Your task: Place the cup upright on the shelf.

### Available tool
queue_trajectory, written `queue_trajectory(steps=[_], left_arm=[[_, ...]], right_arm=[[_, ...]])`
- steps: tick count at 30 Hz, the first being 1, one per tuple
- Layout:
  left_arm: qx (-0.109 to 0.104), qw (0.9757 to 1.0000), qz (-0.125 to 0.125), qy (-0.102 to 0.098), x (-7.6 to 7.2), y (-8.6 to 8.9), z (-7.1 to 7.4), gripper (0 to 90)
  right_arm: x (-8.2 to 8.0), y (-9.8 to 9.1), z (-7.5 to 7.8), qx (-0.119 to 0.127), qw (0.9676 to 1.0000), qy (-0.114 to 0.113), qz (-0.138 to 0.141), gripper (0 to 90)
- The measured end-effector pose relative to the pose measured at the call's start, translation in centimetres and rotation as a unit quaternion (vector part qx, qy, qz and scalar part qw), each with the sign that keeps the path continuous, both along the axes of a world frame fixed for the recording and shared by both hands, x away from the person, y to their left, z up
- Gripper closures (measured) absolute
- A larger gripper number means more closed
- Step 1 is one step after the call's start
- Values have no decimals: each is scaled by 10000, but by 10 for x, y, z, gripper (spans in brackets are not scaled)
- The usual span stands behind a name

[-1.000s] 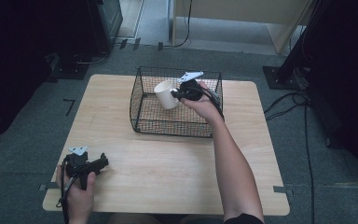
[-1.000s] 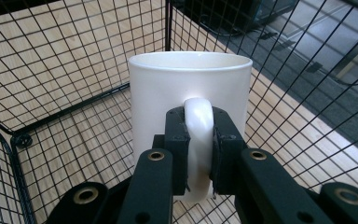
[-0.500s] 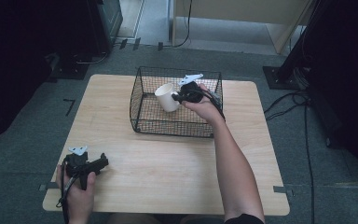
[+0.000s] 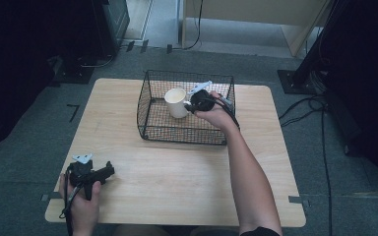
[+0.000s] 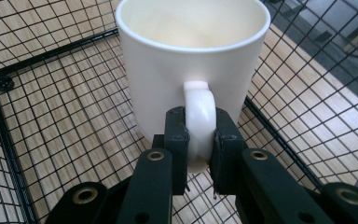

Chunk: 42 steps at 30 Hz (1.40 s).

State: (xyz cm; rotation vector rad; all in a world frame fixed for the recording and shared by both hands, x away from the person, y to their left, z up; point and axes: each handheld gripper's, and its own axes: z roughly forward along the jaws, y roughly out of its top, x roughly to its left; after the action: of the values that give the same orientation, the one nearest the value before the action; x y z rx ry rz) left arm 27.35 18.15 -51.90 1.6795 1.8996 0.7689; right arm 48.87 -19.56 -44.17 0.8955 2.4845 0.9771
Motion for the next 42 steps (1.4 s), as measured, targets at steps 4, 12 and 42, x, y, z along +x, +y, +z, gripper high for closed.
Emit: queue_trajectory(steps=[4, 12, 42], left_arm=[[0, 10000, 0, 0, 0, 0, 0, 12], [0, 10000, 2, 0, 0, 0, 0, 13], [0, 10000, 2, 0, 0, 0, 0, 12]], right_arm=[[2, 0, -6, -244, 9996, 122, -16, 797], [2, -1, -9, -93, 9997, 212, -13, 681], [-39, -2, 56, 764, 9950, -507, -406, 176]])
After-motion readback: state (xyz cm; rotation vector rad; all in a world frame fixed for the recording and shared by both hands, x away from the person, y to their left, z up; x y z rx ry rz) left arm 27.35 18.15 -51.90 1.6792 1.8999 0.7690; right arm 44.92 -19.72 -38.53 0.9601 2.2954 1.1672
